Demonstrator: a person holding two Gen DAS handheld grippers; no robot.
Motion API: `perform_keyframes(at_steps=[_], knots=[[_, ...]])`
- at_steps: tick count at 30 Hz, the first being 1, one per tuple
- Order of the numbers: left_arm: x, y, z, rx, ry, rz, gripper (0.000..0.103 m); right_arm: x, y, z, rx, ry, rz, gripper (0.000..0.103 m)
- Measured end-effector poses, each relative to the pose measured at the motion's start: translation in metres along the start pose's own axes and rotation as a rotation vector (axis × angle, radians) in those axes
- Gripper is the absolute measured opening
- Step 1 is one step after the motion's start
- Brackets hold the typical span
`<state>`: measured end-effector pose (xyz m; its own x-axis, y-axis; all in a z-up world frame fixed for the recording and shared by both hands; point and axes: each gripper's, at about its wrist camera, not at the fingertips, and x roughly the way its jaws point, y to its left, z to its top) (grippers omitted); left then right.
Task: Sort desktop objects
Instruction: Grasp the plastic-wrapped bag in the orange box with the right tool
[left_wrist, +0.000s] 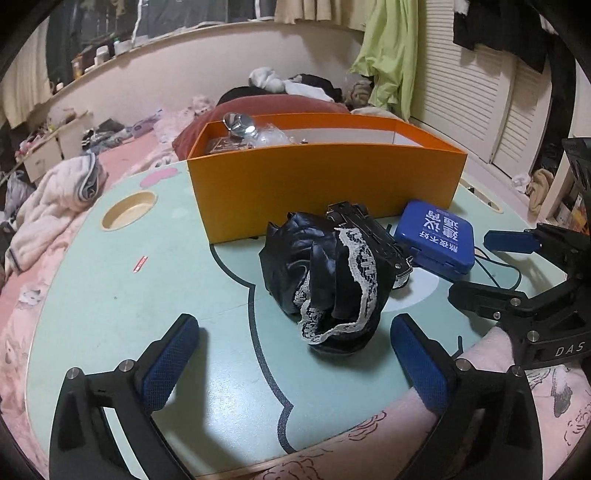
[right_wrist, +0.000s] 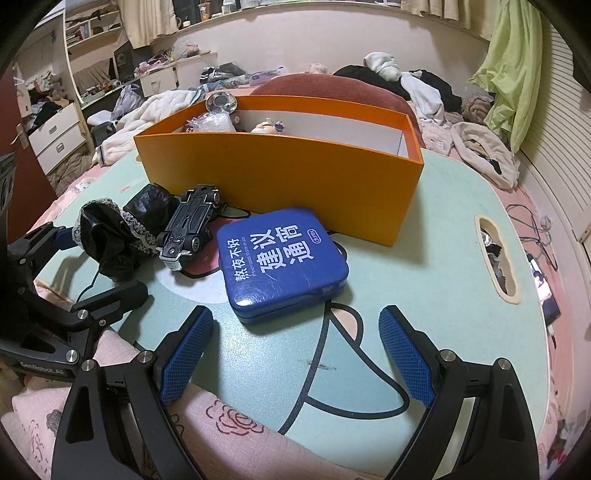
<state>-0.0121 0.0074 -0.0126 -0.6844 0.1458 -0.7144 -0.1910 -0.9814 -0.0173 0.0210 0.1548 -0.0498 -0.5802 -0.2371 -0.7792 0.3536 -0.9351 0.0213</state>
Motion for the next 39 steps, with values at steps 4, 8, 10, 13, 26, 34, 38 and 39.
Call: perform_keyframes(at_steps=[4, 8, 10, 13, 26, 34, 38, 39], knots=[[-0.003, -0.004, 0.001, -0.001, -0.002, 0.000, 0.103, -0.004, -0.005, -0.001, 0.026, -0.015, 0.023, 0.091], [-0.003, -0.004, 0.001, 0.000, -0.001, 0.000, 0.103, -0.014, -0.007, -0.003, 0.065, -0.068, 0.043, 0.091], [-0.003, -0.004, 0.001, 0.000, -0.001, 0.001, 0.103, -0.022, -0.007, -0.004, 0.069, -0.107, 0.049, 0.087], [-0.003, -0.003, 0.001, 0.000, -0.001, 0.000, 0.103, -0.033, -0.003, 0.001, 0.056, -0.165, 0.075, 0.069], [-0.005, -0.003, -0.001, 0.002, -0.002, -0.003, 0.103, 0.022, 0.052, 0.144, 0.025, -0.072, 0.308, 0.050], [-0.006, -0.001, -0.001, 0.002, -0.005, -0.005, 0.103, 0.094, 0.080, 0.163, -0.121, 0.108, 0.162, 0.033], [-0.005, -0.001, -0.001, 0.002, -0.004, -0.006, 0.103, 0.063, 0.063, 0.155, -0.060, -0.003, 0.221, 0.033], [-0.005, -0.001, -0.001, 0.002, -0.004, -0.006, 0.103, 0.055, 0.059, 0.154, -0.048, -0.026, 0.231, 0.033]])
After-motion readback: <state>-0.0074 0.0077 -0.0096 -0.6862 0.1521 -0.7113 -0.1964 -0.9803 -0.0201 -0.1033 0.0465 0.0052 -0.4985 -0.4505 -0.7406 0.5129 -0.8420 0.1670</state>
